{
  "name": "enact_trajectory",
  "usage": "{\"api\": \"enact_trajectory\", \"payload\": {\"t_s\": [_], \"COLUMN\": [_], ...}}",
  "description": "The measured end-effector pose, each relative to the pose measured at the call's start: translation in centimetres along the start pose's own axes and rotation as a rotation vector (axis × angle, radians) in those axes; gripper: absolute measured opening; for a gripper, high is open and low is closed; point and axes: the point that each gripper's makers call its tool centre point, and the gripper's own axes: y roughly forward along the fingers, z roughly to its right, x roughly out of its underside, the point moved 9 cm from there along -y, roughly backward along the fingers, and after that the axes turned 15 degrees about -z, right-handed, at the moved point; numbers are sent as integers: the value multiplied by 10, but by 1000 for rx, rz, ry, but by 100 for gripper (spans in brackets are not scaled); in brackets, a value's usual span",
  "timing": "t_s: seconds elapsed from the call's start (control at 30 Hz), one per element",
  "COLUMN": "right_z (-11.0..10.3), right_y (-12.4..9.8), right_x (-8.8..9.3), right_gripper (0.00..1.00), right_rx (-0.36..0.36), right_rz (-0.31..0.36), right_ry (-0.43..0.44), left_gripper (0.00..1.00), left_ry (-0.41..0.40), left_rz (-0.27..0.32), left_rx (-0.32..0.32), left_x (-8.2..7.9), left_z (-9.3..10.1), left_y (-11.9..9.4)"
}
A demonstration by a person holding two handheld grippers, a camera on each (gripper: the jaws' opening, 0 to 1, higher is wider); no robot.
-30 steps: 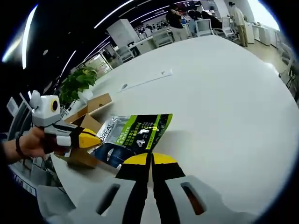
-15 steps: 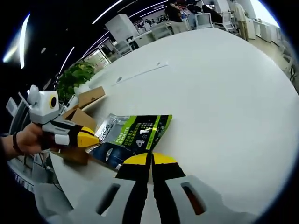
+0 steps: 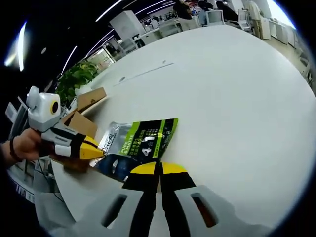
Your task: Operate the shoe box by opening the lid, removing the specified soft item, and placing it in the target area until the item is outside and the box remains undamaged.
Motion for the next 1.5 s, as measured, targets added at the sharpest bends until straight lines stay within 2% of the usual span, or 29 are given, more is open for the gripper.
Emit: {"api": "enact_trajectory", "payload": {"t_s": [0.33, 0.63, 1.03, 1.27, 1.37, 1.5], "right_z": [4, 7, 9, 11, 10, 8], "right_y": [2, 2, 1, -3, -5, -9], "right_x": [2, 5, 4, 4, 4, 5], "right_gripper": [0, 1, 2, 3, 3, 3], "right_rx": [11, 11, 13, 33, 41, 51], "right_rz": [-17, -17, -20, -9, 0, 3], "right_ry": [-4, 12, 15, 27, 33, 29], "left_gripper": [3, 5, 7, 12, 13, 14], "left_ry": [24, 25, 67, 74, 103, 83], "left_rz": [-92, -108, -120, -113, -114, -91], "left_rx": [-42, -66, -78, -83, -98, -86], "left_x": [3, 4, 8, 10, 12, 12], "left_z": [1, 0, 4, 7, 8, 9], "left_y": [7, 8, 3, -5, -8, -14]}}
